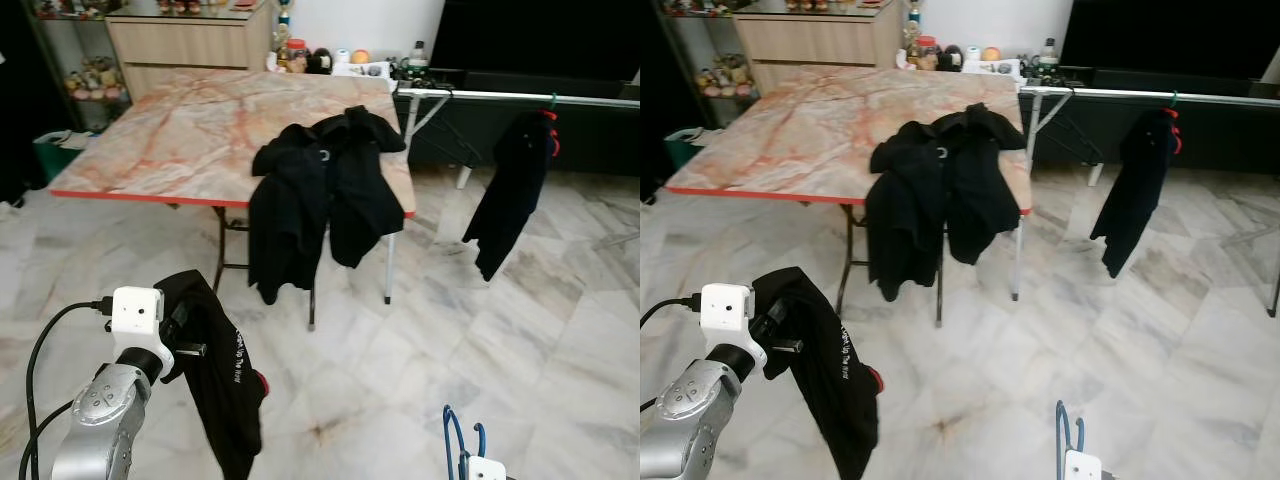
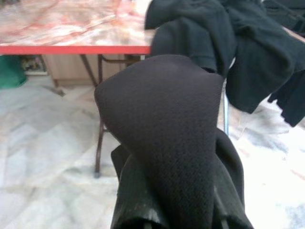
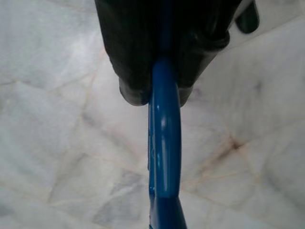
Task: Hang hanger
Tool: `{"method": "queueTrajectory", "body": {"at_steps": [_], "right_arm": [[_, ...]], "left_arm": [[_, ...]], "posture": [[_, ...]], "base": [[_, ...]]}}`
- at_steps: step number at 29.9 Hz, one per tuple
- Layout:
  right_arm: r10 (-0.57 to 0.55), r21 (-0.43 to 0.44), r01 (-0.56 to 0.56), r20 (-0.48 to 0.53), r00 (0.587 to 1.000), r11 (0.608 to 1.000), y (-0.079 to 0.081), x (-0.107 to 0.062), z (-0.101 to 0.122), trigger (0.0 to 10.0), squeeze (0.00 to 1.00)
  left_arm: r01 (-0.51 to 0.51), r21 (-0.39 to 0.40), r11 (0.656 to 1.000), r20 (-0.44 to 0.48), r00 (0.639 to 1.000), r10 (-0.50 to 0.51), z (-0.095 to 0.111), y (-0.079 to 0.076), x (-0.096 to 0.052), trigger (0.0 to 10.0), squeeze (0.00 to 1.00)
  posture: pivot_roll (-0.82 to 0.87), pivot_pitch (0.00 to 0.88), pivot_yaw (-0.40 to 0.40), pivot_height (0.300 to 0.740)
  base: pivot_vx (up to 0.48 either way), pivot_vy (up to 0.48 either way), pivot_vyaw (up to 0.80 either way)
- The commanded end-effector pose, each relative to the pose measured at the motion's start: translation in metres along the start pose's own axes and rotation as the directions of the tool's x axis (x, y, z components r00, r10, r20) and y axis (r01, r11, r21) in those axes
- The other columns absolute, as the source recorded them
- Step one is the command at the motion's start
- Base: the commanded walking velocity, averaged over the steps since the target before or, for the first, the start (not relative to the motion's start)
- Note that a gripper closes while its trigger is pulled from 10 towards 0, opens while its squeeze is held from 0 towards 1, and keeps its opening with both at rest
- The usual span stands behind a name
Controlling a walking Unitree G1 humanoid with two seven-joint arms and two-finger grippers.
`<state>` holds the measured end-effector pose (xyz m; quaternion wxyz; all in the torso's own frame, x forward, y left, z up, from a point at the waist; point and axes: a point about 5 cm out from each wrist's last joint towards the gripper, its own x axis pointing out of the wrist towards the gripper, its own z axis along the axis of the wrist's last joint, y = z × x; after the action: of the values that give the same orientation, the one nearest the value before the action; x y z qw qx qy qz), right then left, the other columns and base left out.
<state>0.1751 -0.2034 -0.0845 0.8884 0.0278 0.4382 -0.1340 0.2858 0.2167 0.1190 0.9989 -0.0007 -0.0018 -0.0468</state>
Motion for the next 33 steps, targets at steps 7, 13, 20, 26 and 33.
{"method": "queueTrajectory", "body": {"at_steps": [7, 13, 20, 26, 33], "right_arm": [[0.025, 0.001, -0.025, 0.002, 1.000, 1.000, 0.0073, 0.0005, 0.0027, 10.0, 0.00], [0.029, -0.001, -0.029, 0.002, 1.000, 1.000, 0.0081, 0.0005, 0.0031, 10.0, 0.00], [0.031, -0.006, -0.031, 0.002, 1.000, 0.999, 0.0087, 0.0006, 0.0033, 10.0, 0.00], [0.025, -0.003, -0.025, 0.002, 1.000, 1.000, 0.0080, 0.0006, 0.0032, 10.0, 0.00], [0.026, -0.001, -0.026, -0.002, 1.000, 1.000, 0.0079, 0.0005, 0.0023, 10.0, 0.00]], "left_arm": [[-0.016, 0.009, 1.000, 0.026, 1.000, 0.016, 0.0079, 0.0064, 0.0013, 10.0, 0.00], [-0.020, 0.005, 1.000, 0.038, 0.999, 0.020, 0.0110, 0.0071, 0.0029, 10.0, 0.00], [-0.023, 0.006, 1.000, 0.043, 0.999, 0.023, 0.0120, 0.0078, 0.0032, 10.0, 0.00], [-0.022, 0.007, 1.000, 0.043, 0.999, 0.022, 0.0124, 0.0080, 0.0030, 10.0, 0.00], [-0.023, 0.011, 1.000, 0.046, 0.999, 0.023, 0.0136, 0.0090, 0.0032, 10.0, 0.00]], "posture": [[0.15, 0.028, 0.002, 0.740], [0.15, 0.028, 0.001, 0.740], [0.16, 0.030, -0.001, 0.740], [0.16, 0.032, -0.002, 0.740], [0.16, 0.034, -0.001, 0.740]], "base": [[0.322, 0.000, 0.00], [0.322, 0.000, 0.00], [0.322, 0.000, 0.00], [0.320, 0.000, 0.00], [0.324, 0.000, 0.00]]}}
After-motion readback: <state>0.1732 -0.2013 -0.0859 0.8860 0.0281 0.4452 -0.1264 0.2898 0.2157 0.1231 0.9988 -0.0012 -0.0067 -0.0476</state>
